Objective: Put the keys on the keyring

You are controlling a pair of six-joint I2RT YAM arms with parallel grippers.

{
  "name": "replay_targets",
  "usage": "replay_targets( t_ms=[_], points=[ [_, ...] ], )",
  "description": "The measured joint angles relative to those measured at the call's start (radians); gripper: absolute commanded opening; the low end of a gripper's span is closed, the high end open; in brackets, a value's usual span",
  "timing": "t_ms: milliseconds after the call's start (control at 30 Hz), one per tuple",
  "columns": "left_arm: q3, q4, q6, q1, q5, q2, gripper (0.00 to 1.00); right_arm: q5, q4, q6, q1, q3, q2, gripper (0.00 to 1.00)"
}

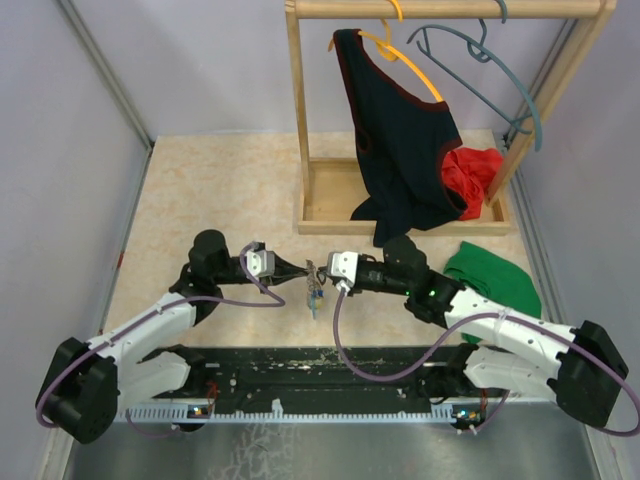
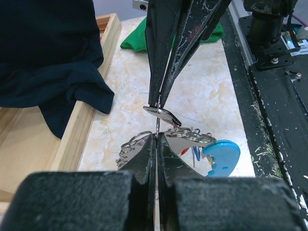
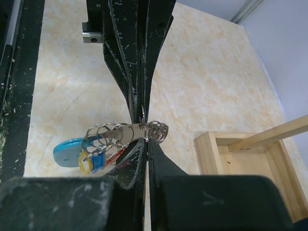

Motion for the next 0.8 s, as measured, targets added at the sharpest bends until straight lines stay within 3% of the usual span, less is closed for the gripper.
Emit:
replay_targets(
  t_ms=[800],
  points=[
    [0.0,0.0,0.0,0.0,0.002,0.011,0.01,0.029,-0.004,-0.023,0.02,0.0,0.016,0.0]
  ],
)
